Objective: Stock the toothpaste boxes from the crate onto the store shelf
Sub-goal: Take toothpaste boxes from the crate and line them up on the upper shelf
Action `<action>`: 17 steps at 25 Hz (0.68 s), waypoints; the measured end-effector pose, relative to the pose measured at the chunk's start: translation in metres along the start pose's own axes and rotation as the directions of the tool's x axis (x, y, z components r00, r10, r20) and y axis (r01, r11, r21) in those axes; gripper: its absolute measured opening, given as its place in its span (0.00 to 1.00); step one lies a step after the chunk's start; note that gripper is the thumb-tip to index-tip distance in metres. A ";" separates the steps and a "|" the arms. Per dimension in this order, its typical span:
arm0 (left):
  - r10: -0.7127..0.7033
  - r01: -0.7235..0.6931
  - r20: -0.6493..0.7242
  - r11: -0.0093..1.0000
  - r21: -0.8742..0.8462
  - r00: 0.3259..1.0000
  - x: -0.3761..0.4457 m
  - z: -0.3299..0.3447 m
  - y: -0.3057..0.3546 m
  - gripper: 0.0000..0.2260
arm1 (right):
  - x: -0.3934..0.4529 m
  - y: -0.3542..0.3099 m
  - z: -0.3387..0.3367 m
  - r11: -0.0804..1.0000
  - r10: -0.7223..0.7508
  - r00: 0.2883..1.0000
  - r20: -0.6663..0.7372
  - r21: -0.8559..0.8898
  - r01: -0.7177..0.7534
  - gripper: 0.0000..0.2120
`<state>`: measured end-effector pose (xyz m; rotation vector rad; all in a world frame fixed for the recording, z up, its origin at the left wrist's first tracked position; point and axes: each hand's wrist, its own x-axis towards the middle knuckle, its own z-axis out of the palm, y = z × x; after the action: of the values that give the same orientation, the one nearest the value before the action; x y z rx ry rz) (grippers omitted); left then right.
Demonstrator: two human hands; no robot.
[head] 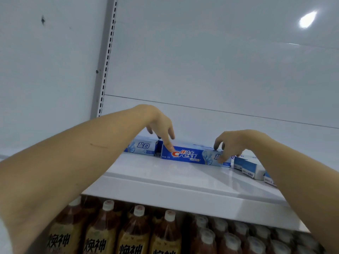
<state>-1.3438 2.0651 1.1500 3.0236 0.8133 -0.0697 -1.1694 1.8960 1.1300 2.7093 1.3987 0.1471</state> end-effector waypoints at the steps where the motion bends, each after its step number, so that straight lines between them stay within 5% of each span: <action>1: -0.012 0.011 -0.012 0.993 -0.118 1.000 -0.001 -0.005 -0.009 0.30 | -0.001 -0.003 -0.004 0.998 -0.019 1.000 0.015 0.058 0.018 0.29; 3: -0.034 0.018 -0.107 0.988 -0.153 0.994 0.003 -0.011 -0.027 0.20 | 0.001 -0.013 -0.013 0.982 -0.065 0.997 -0.046 0.176 0.072 0.30; 5: -0.040 0.043 -0.192 0.999 0.009 0.981 0.012 -0.012 -0.036 0.14 | 0.008 -0.030 -0.019 0.972 -0.079 0.993 -0.089 0.214 0.097 0.29; 12: -0.076 0.087 -0.076 0.984 0.154 0.994 0.048 0.001 -0.025 0.19 | 0.041 -0.083 -0.016 0.984 -0.135 0.985 0.110 0.133 0.120 0.24; 17: -0.097 0.134 -0.120 0.927 0.351 0.988 0.070 0.012 -0.007 0.11 | 0.044 -0.063 -0.009 0.978 -0.087 0.993 0.078 0.198 0.070 0.24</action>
<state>-1.2868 2.1060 1.1353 3.3364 1.1001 -0.0749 -1.1954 1.9687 1.1334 2.7677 1.5693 -0.1174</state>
